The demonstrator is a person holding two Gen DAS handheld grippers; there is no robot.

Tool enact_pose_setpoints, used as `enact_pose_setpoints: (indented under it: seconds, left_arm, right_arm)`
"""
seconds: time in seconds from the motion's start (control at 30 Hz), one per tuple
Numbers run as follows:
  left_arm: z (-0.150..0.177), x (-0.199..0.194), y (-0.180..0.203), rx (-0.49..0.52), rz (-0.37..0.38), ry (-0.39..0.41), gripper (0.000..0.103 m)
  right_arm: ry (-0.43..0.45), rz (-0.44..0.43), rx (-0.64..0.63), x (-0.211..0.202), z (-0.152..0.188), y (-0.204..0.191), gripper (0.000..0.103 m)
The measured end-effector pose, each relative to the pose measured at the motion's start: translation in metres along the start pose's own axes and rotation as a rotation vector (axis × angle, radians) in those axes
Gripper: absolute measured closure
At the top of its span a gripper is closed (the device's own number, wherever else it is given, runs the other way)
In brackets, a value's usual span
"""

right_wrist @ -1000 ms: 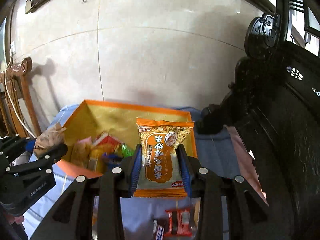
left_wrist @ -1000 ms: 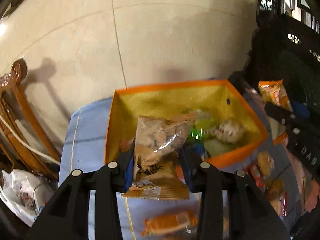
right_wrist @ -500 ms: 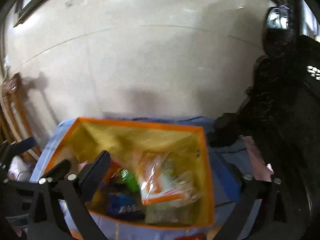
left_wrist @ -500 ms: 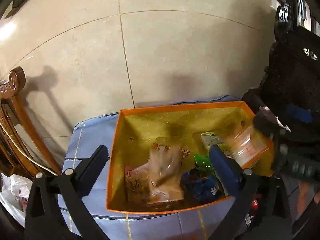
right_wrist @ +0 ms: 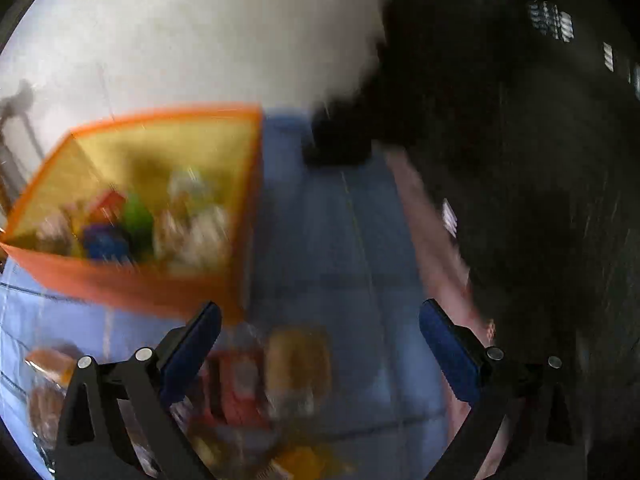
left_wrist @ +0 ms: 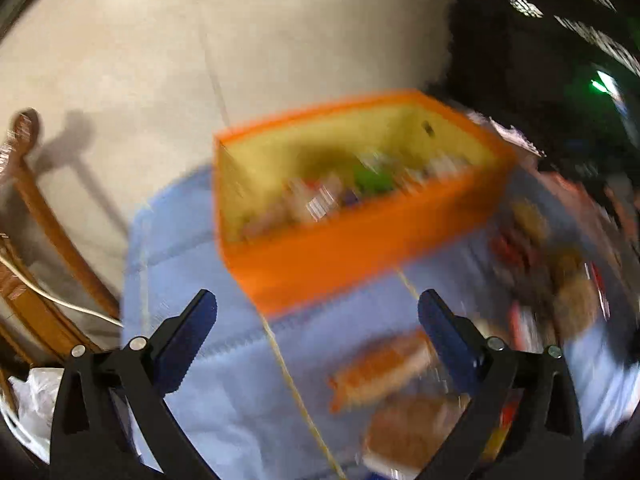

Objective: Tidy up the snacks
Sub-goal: 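Grasp orange bread packet with left tool while right tool grasps round bread roll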

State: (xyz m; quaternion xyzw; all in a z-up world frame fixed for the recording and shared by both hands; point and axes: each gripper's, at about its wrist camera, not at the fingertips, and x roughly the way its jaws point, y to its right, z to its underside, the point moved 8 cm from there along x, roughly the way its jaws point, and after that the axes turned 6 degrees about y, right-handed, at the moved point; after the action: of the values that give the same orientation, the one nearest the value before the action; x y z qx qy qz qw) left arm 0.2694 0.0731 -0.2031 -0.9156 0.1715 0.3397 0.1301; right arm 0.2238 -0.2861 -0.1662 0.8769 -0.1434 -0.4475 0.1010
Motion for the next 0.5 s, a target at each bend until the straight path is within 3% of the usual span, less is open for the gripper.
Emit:
enact_pose_setpoints:
  seconds: [0.1, 0.17, 0.33, 0.4, 0.5]
  left_arm:
    - [0.038, 0.014, 0.019, 0.047, 0.050, -0.057, 0.004]
    - [0.046, 0.021, 0.024, 0.064, 0.056, -0.066, 0.004]
    - [0.051, 0.041, 0.033, 0.089, 0.123, -0.063, 0.004]
    - [0.051, 0.050, 0.038, 0.077, 0.189, -0.068, 0.004]
    - [0.054, 0.060, 0.042, 0.080, 0.226, -0.101, 0.004]
  right_arm:
    - [-0.080, -0.048, 0.077, 0.026, 0.030, -0.001, 0.004]
    - [-0.109, -0.067, 0.078, 0.037, 0.039, -0.006, 0.004]
    - [-0.153, -0.139, 0.095, 0.064, 0.049, -0.019, 0.004]
    - [-0.155, -0.137, 0.097, 0.069, 0.050, -0.022, 0.004]
    - [-0.188, -0.133, 0.097, 0.080, 0.053, -0.022, 0.004]
